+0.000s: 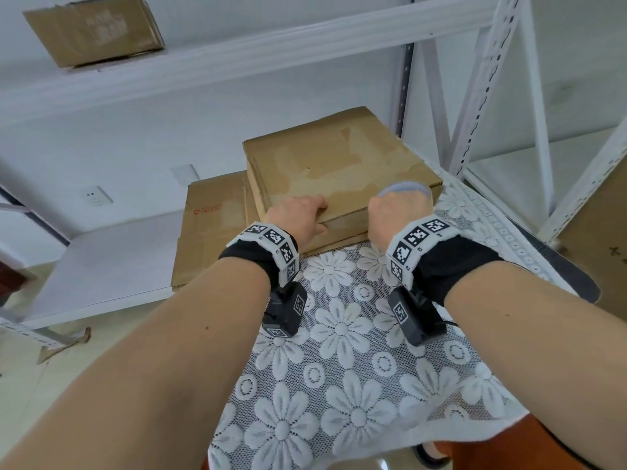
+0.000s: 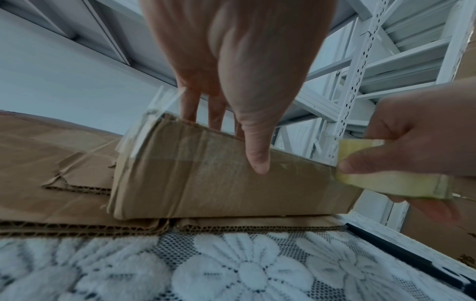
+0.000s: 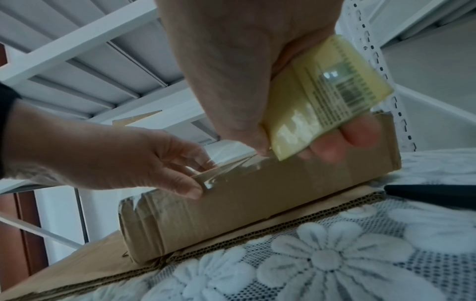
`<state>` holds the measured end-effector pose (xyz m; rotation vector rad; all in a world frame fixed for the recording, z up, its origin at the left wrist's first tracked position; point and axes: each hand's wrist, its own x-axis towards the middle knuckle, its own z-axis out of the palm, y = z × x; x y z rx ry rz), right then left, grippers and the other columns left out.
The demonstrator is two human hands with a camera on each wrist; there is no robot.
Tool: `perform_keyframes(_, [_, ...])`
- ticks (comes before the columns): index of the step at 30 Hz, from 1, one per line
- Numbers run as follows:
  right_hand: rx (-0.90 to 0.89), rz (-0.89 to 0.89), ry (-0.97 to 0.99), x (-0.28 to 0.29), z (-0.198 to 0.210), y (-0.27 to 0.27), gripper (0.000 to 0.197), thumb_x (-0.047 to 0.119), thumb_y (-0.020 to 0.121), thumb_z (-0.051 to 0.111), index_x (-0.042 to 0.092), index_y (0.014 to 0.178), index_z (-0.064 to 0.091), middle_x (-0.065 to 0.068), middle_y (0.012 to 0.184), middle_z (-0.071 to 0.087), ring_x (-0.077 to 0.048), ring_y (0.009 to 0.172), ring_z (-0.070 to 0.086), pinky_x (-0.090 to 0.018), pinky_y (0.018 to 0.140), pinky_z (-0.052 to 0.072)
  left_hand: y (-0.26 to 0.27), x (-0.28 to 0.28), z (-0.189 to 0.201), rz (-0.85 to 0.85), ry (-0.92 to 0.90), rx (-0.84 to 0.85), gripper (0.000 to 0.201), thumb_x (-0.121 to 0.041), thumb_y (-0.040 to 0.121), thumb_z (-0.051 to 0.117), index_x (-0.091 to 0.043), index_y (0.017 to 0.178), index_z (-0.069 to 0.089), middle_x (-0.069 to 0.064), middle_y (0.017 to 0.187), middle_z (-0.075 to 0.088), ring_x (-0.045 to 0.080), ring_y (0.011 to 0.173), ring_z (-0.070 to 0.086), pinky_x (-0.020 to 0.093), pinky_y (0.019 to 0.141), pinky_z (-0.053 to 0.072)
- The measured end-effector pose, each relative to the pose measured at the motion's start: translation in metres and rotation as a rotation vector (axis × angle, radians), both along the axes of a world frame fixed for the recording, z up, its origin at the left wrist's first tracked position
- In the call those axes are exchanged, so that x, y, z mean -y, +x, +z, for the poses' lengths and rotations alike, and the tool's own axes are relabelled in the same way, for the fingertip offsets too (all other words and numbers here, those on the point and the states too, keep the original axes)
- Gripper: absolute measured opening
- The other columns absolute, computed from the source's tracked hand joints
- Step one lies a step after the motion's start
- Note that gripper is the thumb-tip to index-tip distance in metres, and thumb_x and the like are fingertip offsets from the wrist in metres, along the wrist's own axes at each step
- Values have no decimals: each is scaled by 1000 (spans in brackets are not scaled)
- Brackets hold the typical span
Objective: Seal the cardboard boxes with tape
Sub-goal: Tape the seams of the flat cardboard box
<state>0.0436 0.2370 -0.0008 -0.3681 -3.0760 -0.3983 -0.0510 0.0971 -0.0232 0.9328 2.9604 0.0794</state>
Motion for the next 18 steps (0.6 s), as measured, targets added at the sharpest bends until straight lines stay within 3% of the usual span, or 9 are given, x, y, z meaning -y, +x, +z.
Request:
perform_keyframes(6, [1,-16,23,2,2,0,30,6,87,44,14,57,47,3,55,45,-13,52,45,-24,56,38,-3,-6,0,-48,-31,-15,55,-34,93,64,-31,143,42,-1,131,58,23,114,59,38,89,51])
perform_keyframes(9, [19,-33,3,4,4,-1,31,5,86,45,13,57,44,3,54,45,-12,49,42,-24,54,37,-5,-10,3,-83,-116,-39,43,-32,94,62,-34,135,49,2,123,55,23,101,59,33,72,46])
perform_keyframes(11, [21,-38,-4,4,3,-2,32,4,87,44,13,56,42,2,54,44,-12,48,40,-24,52,35,-6,-12,4,-91,-125,-52,33,-30,93,63,-32,125,55,3,120,55,22,93,57,33,68,46])
perform_keyframes(15, [26,-36,-8,4,6,-3,32,4,88,43,12,58,43,2,55,44,-13,51,42,-24,51,32,-5,-14,0,-107,-62,-37,36,-13,93,60,-27,126,59,-4,135,54,22,116,56,37,83,51])
perform_keyframes(18, [31,-35,-18,6,8,-4,30,3,88,42,12,60,43,1,56,41,-14,51,38,-24,50,30,-3,-18,0,-82,-76,-48,28,-14,94,57,-24,120,60,-1,119,62,23,107,60,37,82,51])
